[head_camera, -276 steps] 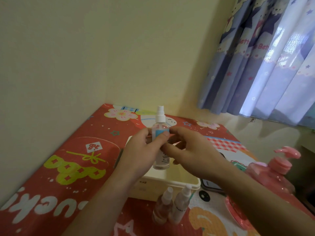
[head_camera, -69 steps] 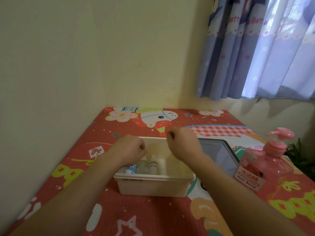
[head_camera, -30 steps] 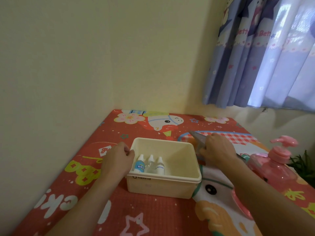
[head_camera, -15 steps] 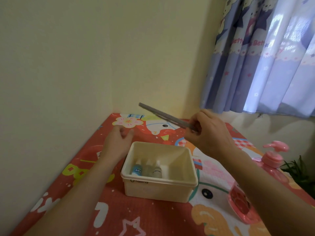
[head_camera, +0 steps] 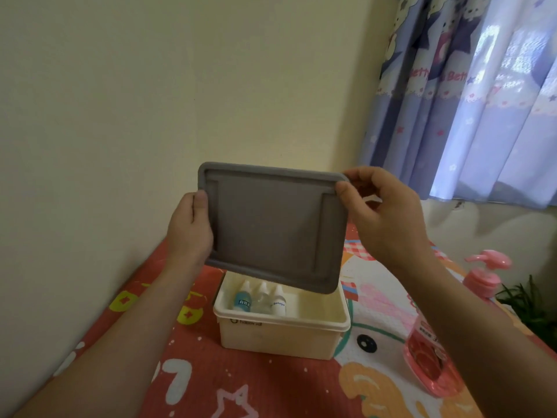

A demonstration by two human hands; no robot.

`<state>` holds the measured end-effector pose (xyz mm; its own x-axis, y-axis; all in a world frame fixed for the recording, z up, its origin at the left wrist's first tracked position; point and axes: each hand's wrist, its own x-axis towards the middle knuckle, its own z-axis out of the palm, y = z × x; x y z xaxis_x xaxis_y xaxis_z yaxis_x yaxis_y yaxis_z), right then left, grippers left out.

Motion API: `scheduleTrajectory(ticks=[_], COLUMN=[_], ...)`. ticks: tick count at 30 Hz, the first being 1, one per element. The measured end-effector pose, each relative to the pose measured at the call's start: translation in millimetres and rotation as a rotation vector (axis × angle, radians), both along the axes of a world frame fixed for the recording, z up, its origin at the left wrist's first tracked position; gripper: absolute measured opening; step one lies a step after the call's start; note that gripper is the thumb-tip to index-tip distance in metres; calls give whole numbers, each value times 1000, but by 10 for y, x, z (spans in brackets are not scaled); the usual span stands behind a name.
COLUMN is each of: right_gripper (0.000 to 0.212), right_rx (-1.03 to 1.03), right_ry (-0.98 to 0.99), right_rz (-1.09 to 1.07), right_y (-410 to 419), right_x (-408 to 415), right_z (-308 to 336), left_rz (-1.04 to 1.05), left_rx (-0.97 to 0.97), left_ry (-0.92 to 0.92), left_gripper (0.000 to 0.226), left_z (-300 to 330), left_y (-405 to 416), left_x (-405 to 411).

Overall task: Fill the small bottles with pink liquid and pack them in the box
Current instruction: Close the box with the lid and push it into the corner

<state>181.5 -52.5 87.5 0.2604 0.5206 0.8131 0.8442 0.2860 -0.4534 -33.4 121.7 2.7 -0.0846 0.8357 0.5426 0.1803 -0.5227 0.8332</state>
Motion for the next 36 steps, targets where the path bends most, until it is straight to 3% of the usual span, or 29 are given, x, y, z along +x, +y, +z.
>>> scheduleTrajectory(ticks=[5, 9, 11, 15, 17, 26, 36], right_gripper=[36, 32, 31, 32, 35, 24, 32], right_rx=[-225, -391, -484, -735, -886, -1253, -1317], right_ry=[91, 97, 77, 27, 34, 67, 10], right_rz=[-117, -246, -298, -358, -361, -405, -346], right_y=[163, 266, 292, 315, 326, 375, 303], right_x=[96, 244, 290, 358, 340, 196, 194], right_z=[-217, -469, -560, -661, -693, -700, -714], left_rz=[12, -63, -96, -70, -50, -21, -41], left_rx=[-59, -290, -342, -289, -296, -281, -293], left_ry=[-3, 10, 131, 678, 861, 1094, 1219], left_gripper=[45, 46, 46, 46, 47, 32, 30], left_z=[78, 66, 28, -42, -96, -223, -260], left_y=[-17, 29, 98, 235, 272, 239, 206], left_x=[72, 156, 161, 162, 177, 246, 272])
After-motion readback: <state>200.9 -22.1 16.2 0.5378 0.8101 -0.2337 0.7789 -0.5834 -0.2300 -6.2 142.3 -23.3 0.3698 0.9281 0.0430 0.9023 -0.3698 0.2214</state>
